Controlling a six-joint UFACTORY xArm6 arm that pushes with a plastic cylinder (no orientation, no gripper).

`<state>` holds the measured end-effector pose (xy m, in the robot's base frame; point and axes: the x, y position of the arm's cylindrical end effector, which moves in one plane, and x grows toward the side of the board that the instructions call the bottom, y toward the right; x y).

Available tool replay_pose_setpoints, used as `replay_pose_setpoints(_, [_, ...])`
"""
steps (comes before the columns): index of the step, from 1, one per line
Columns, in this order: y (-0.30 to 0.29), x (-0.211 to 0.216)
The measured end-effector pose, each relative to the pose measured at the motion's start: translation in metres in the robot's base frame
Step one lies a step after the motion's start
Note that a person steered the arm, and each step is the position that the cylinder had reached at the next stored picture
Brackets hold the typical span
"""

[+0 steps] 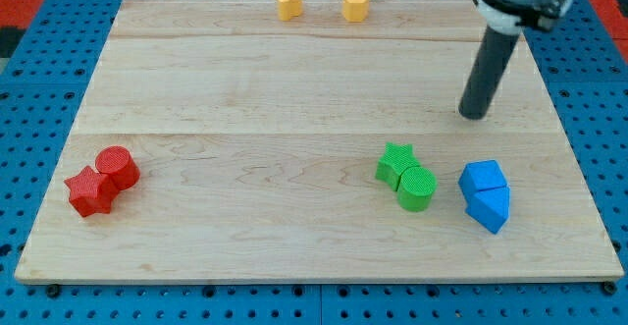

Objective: Place the green star left to the yellow heart

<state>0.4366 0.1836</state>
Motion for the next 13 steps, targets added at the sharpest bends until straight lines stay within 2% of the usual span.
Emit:
replay_pose_setpoints(1, [-0.005,0.048])
replay_pose_setpoints(2, [-0.03,0.076])
replay_pose_setpoints(4, [-0.054,0.11])
replay_pose_setpoints(6, [-0.082,0.106])
replay_pose_setpoints(8, [-0.083,0.046])
replay_pose_setpoints(9, [-0.135,0.064])
replay_pose_setpoints(10, [-0.183,0.049])
replay_pose_setpoints(12, [-0.096,0.039])
replay_pose_setpoints(13, [-0.138,0.006])
